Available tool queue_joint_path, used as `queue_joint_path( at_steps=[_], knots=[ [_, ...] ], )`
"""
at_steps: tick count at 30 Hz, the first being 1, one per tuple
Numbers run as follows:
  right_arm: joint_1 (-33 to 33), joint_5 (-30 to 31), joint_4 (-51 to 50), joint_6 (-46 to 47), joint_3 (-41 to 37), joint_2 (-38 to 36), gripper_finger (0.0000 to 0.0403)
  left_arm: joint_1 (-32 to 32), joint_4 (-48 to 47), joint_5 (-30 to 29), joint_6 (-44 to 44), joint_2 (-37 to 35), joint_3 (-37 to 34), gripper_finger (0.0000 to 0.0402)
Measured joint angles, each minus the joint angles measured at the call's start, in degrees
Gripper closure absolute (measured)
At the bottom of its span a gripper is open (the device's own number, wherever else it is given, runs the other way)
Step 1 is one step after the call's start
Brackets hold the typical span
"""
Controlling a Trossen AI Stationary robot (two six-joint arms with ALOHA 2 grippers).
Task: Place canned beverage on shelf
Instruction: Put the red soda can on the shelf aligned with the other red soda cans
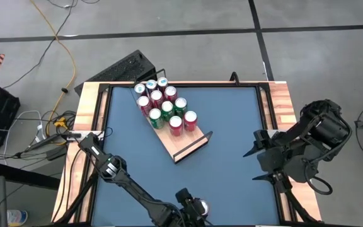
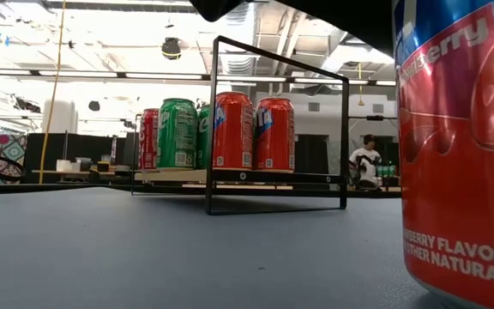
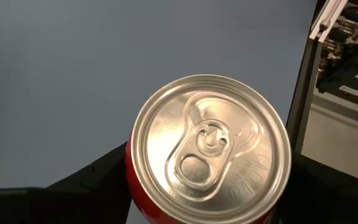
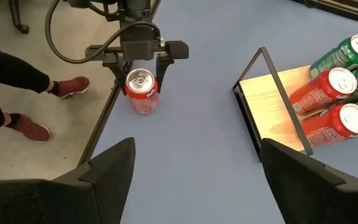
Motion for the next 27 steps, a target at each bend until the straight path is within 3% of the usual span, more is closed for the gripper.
queue_joint_path(
  at_steps=[11, 20, 27],
  knots=[
    [0.0, 0.0, -0.1, -0.4, 0.0, 0.0, 0.0074, -1.1, -5.3, 1.3, 1.1, -2.4, -0.1, 0.012],
    [0.0, 0.0, -0.1, -1.0, 0.0, 0.0, 0.0074, 0.1, -12.9, 8.1, 16.6, -13.7, -0.1, 0.012],
    [0.0, 0.4, 0.0, -1.1, 0.0, 0.0, 0.0074, 1.2, -24.2, 7.4, 26.2, -23.6, -0.1, 0.012]
  ],
)
